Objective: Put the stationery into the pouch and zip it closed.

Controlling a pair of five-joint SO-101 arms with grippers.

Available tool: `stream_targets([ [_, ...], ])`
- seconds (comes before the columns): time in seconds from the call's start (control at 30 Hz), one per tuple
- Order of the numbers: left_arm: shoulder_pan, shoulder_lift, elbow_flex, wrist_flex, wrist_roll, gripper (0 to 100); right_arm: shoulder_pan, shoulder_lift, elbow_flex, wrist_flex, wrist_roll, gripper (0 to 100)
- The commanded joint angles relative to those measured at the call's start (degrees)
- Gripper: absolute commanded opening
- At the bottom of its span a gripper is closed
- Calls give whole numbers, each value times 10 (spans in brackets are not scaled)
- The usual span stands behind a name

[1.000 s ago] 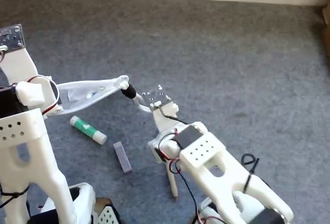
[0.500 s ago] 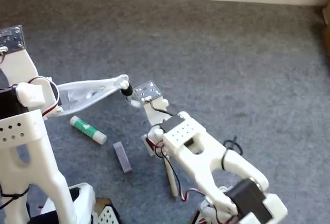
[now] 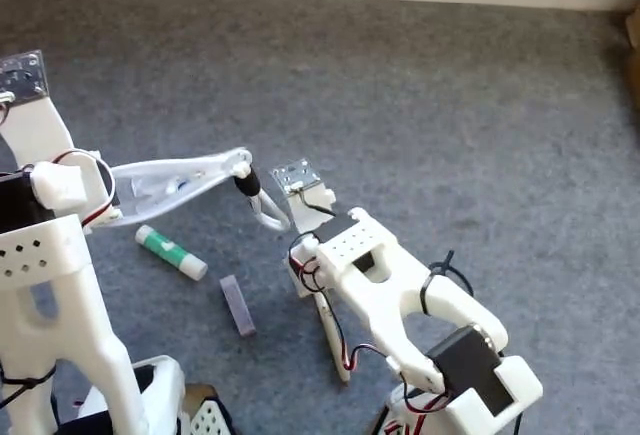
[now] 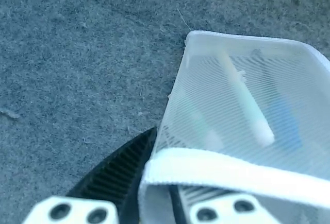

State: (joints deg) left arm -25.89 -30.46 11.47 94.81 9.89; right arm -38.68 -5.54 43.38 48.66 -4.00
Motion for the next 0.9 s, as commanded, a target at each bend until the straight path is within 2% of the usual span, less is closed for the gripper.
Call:
stream_targets([
  [0.0, -10, -5, 3, -12, 5, 5, 5, -5, -15, -10, 0, 5],
  [0.13, -10, -5, 3, -11, 5, 5, 5, -6, -17, -2, 0, 5],
  [0.27, -10, -5, 3, -11, 4, 5, 5, -7, -24, 65, 1, 5],
  [0.37, -10, -5, 3, -10, 4, 5, 4, -33, -44, 79, 1, 5],
  [0.87, -10, -5, 4, -9, 4, 5, 1, -314, 43, 76, 1, 5],
])
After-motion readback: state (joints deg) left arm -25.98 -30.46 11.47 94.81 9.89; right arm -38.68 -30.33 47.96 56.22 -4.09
